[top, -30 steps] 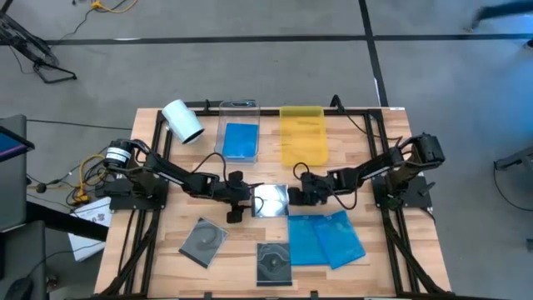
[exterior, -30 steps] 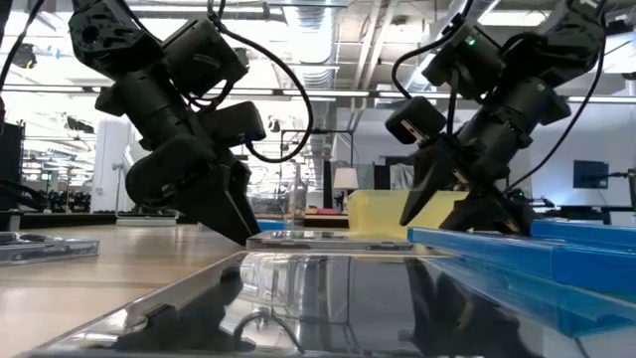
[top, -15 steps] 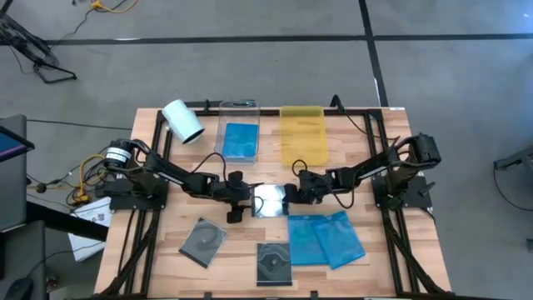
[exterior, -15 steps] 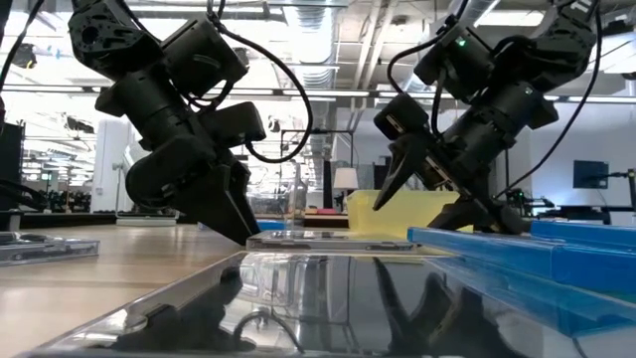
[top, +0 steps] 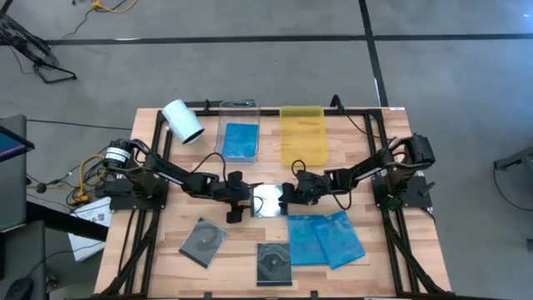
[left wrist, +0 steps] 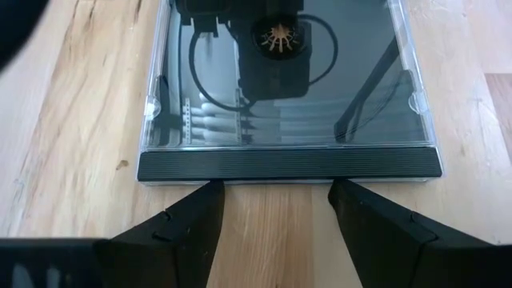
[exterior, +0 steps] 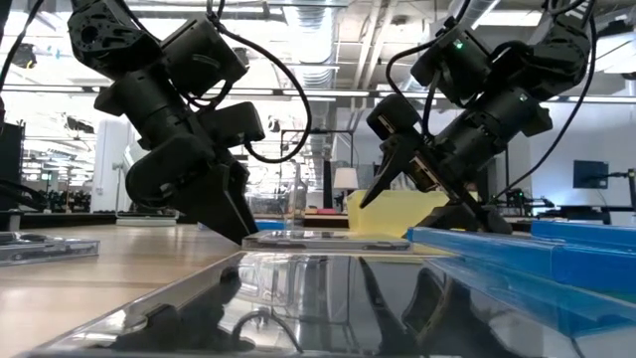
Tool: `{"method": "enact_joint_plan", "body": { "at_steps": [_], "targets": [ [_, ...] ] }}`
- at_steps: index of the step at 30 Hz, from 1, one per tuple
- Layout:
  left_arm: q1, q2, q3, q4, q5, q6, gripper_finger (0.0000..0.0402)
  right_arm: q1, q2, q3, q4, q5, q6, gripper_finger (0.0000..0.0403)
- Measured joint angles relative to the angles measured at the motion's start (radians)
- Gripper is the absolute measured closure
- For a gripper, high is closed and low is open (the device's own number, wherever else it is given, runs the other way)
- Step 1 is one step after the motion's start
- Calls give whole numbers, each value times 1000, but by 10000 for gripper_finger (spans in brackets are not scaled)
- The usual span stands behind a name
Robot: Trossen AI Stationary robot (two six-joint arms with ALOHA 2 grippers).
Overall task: Pick & place jewel cases by type
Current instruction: Put the top right black CD case into the yellow bin
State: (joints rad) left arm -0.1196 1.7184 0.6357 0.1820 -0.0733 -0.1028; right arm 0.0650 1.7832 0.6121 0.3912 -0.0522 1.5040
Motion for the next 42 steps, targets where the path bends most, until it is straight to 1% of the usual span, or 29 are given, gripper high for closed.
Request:
{"method": "enact_joint_plan", "body": {
  "at_steps": [8,18,22,28,33,36,42],
  "targets": [
    [0,0,0,-3,2,-8,171,-6,2,-3,35,-3,-24,148],
    [-2,-4,5,-77,-6,-53,171,-6,2,-6,89,-14,-98,148],
    [-2,-4,5,-86,-8,-61,171,5,2,-6,95,-1,-106,148],
    [-2,-6,5,-103,-11,-67,171,19,2,-6,110,-12,-117,148],
    [-2,-6,5,-104,-15,-75,171,32,-36,-6,101,14,-134,147],
    [-1,-6,5,-105,-16,-79,171,30,-75,-6,93,15,-152,147],
    [1,-6,5,-108,-22,-97,171,25,-113,-6,86,13,-169,147]
  ]
}}
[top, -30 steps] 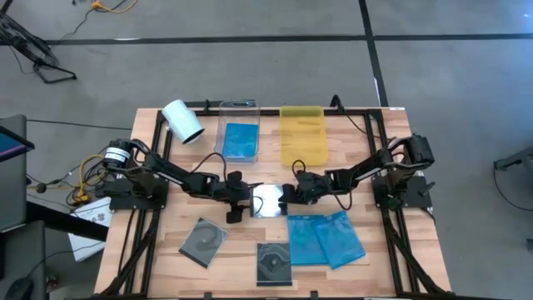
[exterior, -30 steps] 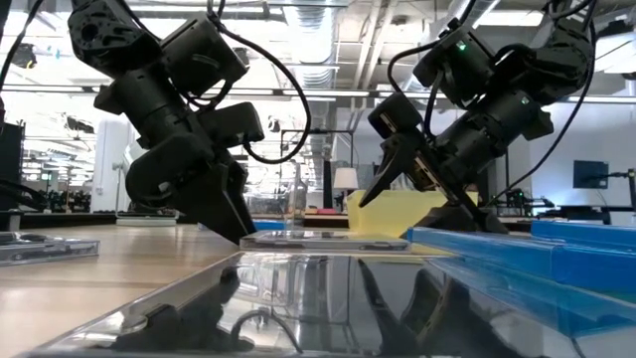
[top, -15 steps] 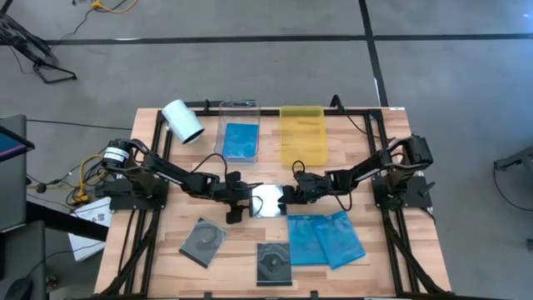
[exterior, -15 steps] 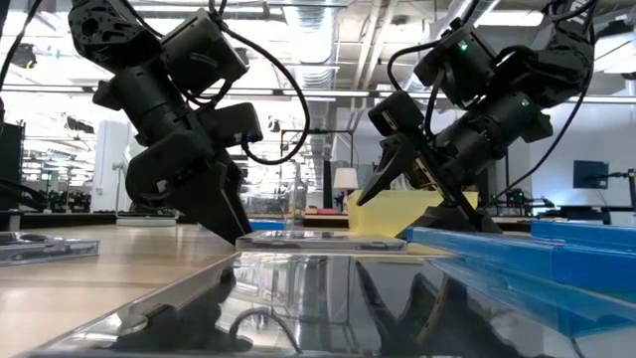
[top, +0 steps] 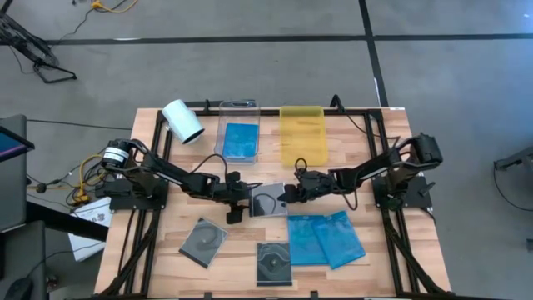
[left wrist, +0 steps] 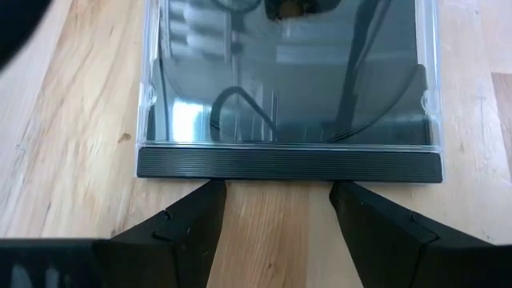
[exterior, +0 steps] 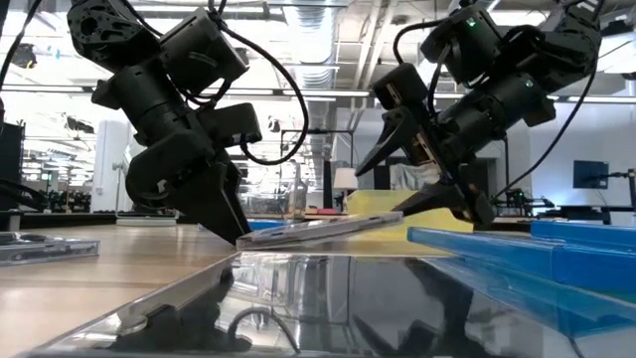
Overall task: Pick & place jewel cases by type
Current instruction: Put the top right black CD case into the yellow bin
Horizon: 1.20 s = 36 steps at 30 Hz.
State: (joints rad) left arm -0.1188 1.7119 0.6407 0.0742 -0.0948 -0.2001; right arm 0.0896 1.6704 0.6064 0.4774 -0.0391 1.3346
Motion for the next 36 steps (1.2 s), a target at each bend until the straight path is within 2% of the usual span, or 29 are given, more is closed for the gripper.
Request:
{"method": "enact_joint_plan", "body": {
  "at_steps": [16,23,30,36],
  "targets": [
    [2,-2,0,-6,-14,-4,171,39,-3,0,27,-19,-24,148],
    [2,-2,0,-7,-17,-6,171,45,-50,1,55,-34,-47,148],
    [3,-2,0,1,-21,-17,171,16,-119,-5,43,0,-89,148],
    [3,-1,-2,15,-25,-31,171,-19,-98,-2,37,-9,-78,148]
  ]
}}
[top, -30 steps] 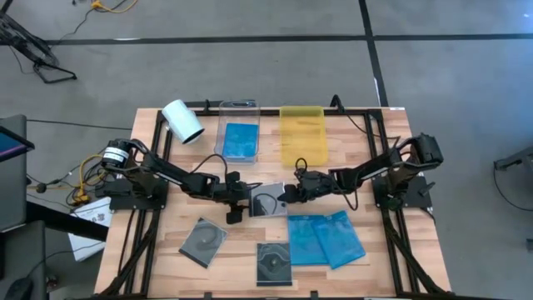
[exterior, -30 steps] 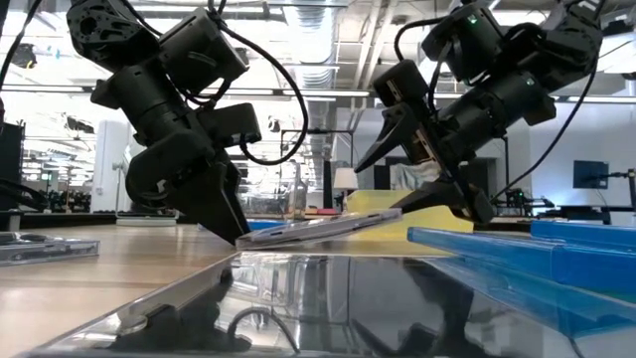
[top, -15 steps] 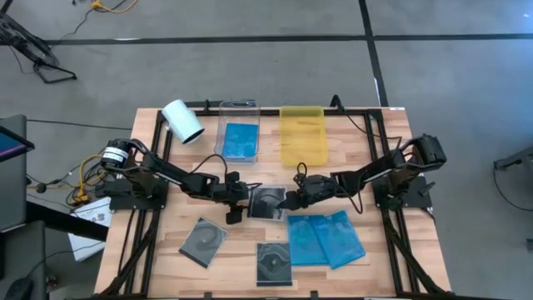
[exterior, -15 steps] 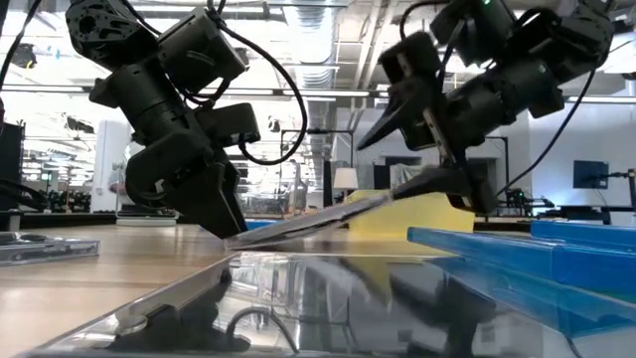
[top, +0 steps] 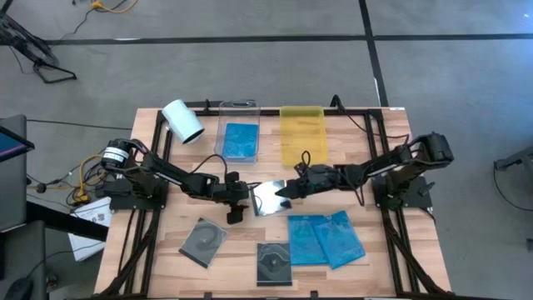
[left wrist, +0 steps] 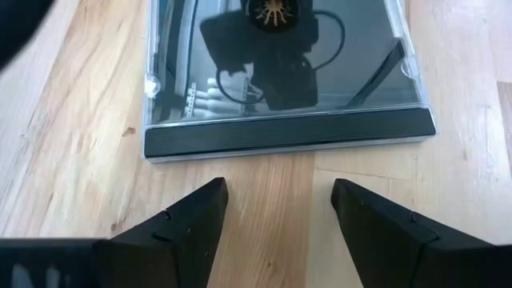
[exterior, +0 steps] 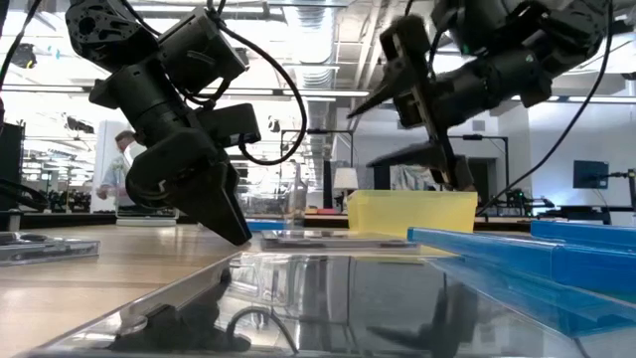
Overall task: Pick & place jewel cases by type
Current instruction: Put the top right black CD case into the yellow bin
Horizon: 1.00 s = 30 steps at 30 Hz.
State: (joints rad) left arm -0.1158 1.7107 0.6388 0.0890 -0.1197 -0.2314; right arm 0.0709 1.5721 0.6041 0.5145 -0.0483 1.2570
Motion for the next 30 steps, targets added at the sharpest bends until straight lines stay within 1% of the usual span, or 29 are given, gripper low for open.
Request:
{"method": "enact_joint_plan", "body": {
  "at_steps": [2,6,10,13,17,20,23,30],
  "targets": [
    [0,0,0,0,0,0,171,-7,0,-1,-47,0,27,148],
    [0,0,0,-1,0,0,171,-20,-1,-3,-222,2,56,148],
    [1,0,0,2,0,-16,171,-31,15,-2,-273,2,56,148],
    [1,1,-1,15,0,-22,171,-36,28,-3,-273,2,54,148],
    [2,5,-3,44,0,-23,171,-36,77,-1,-276,-18,64,148],
    [2,5,-3,44,0,-23,171,-25,125,23,-257,-42,69,148],
    [2,5,-3,44,1,-23,171,-15,161,51,-257,-43,68,148],
    [2,5,-3,42,3,-23,171,-21,197,87,-244,-65,52,148]
  ]
}}
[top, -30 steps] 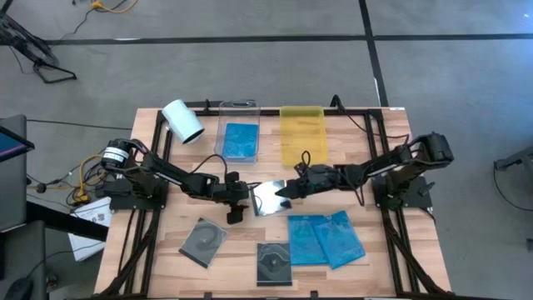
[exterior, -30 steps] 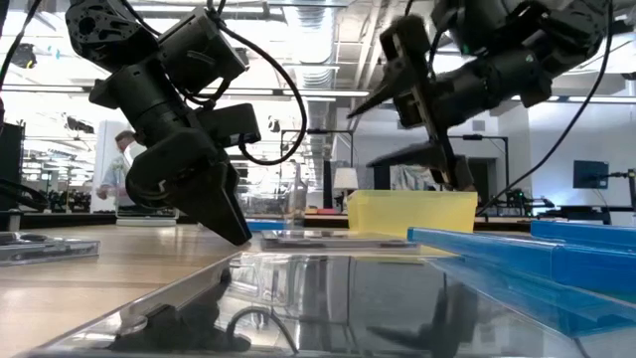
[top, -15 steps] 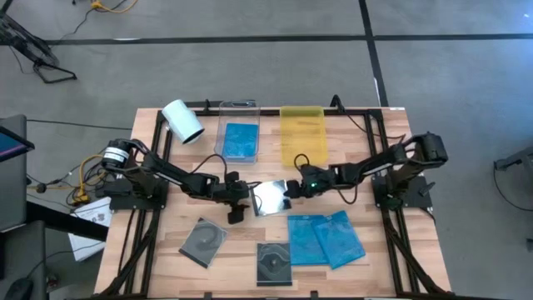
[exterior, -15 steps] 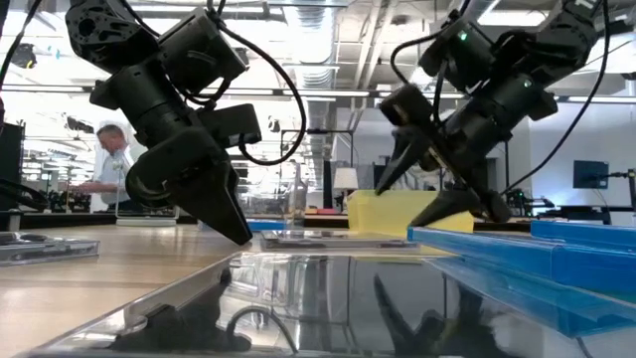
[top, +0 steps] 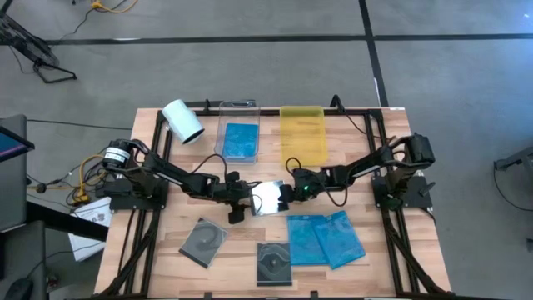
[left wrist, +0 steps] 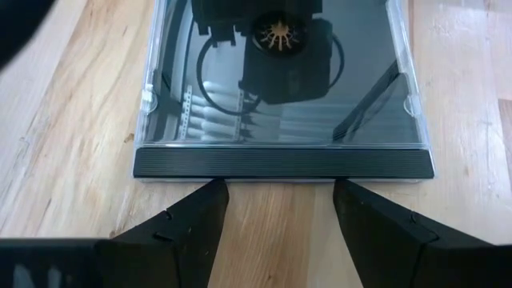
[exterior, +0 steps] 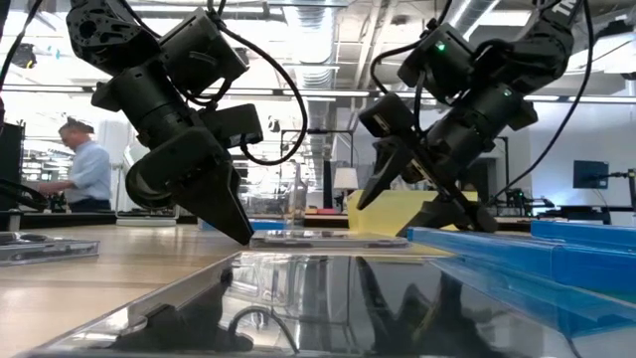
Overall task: Pick & place jewel cases by type
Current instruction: Put the top right black CD case into the yellow bin
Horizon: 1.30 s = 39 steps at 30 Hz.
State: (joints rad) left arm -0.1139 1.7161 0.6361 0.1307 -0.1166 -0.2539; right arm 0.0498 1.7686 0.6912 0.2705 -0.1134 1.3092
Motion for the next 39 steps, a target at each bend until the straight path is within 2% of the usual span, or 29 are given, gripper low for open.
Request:
{"method": "enact_joint_plan", "body": {
  "at_steps": [12,21,28,33,37,39],
  "targets": [
    [0,-4,4,-50,8,12,171,2,-12,-7,83,-14,-1,148],
    [0,-13,10,-121,44,-23,171,66,-24,-7,134,-37,40,147],
    [0,-14,10,-115,61,-31,171,107,-39,0,225,-39,51,148],
    [0,-14,10,-109,68,-30,179,123,-39,0,221,48,30,148],
    [1,-14,10,-94,67,-60,198,117,-44,11,265,203,6,148],
    [1,-14,10,-94,66,-62,207,112,-38,6,257,224,0,148]
  ]
}}
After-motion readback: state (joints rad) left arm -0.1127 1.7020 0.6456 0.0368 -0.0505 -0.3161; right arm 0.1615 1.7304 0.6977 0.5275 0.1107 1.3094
